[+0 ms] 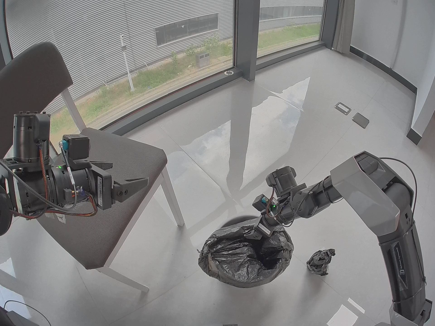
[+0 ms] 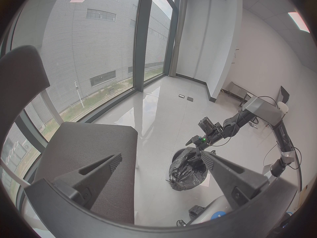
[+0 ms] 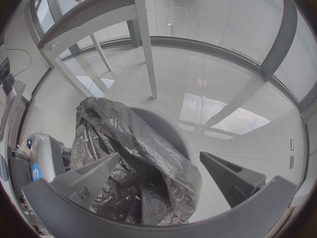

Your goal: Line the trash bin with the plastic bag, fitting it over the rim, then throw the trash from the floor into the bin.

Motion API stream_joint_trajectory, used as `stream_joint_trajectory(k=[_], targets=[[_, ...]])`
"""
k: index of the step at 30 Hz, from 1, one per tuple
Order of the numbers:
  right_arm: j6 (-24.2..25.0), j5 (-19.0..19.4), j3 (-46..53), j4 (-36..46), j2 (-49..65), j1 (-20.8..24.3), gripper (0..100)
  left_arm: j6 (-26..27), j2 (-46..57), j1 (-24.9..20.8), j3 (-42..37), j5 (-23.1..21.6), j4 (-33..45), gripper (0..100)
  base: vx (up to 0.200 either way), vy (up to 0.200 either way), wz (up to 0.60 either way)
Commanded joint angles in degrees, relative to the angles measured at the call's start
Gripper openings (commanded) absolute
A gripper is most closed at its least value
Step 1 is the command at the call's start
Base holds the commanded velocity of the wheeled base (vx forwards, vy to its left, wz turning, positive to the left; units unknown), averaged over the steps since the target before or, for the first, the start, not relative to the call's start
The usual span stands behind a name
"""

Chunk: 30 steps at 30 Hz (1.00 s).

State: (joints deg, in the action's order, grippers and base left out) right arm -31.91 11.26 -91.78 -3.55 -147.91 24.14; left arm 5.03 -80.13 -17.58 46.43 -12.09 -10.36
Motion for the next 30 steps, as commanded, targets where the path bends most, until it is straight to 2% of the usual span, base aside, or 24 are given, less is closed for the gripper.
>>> stream_joint_trajectory(k=[1,6,7,11,17,30], targets=[[0.19,-0.01,-1.56,0.12,-1.77,-0.06,100,0.15,-0.03,0.0,0.41,-0.12,-0.27,100,0.0,0.0,0.0],[0.27,-0.01,-2.17,-0.06,-2.74,0.21,100,-0.02,-0.73,0.0,0.59,-0.3,-3.44,100,0.0,0.0,0.0],[0.36,-0.01,-2.26,-0.06,-2.91,0.21,0,0.06,-0.82,0.0,0.59,-0.21,-3.61,100,0.0,0.0,0.0],[1.94,-0.1,-2.79,-0.14,-3.61,0.74,0,0.06,-0.47,-0.09,0.15,-0.3,-3.7,100,0.0,0.0,0.0],[1.68,-0.19,-3.14,-0.23,-2.82,0.47,0,-0.02,-0.03,0.0,0.32,0.14,-3.7,100,0.0,0.0,0.0],[2.3,-0.28,-14.21,0.3,-0.71,-1.55,0,-0.38,3.75,0.09,-1.43,-0.21,-3.44,100,0.0,0.0,0.0]])
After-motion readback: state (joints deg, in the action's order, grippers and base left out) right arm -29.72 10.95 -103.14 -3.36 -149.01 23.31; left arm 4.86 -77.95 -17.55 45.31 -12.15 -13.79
